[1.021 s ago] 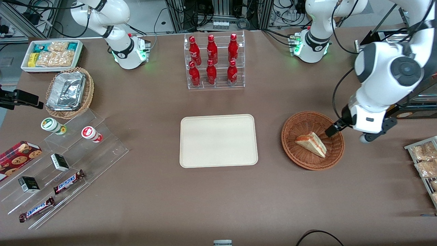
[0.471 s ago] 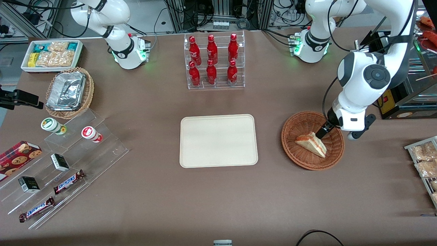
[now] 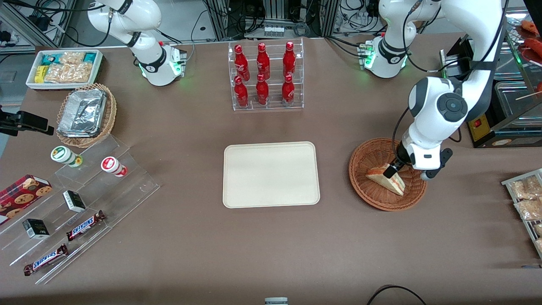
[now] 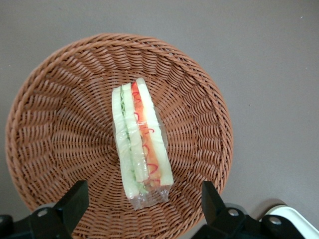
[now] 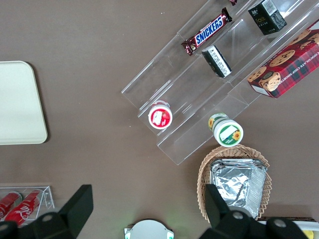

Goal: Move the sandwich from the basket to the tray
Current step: 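Lower the left gripper and close it on the sandwich's wrapped edge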

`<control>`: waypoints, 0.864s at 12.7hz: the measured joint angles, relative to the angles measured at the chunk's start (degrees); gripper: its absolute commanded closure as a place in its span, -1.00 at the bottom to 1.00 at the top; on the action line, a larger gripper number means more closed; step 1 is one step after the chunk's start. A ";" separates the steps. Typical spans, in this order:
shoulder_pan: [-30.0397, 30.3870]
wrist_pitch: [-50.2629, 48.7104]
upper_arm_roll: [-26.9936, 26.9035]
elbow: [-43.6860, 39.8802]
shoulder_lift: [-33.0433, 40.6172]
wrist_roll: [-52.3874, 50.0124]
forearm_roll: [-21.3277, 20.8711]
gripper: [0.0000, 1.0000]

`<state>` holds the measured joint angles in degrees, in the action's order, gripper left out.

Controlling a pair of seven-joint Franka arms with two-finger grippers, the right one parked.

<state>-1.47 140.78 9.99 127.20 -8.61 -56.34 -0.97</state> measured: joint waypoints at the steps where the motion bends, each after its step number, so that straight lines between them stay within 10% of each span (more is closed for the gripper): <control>1: 0.00 0.50 0.03 0.01 -0.64 -0.02 0.00 -1.00; 7: 0.00 6.67 0.08 1.49 -4.63 -0.20 0.00 -0.91; 10: 0.00 7.17 0.07 1.50 -6.15 -0.22 -0.01 0.74; 11: 0.00 7.20 0.07 1.49 -6.56 -0.23 -0.03 1.00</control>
<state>-1.47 147.98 10.06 128.69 -15.17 -56.56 -1.01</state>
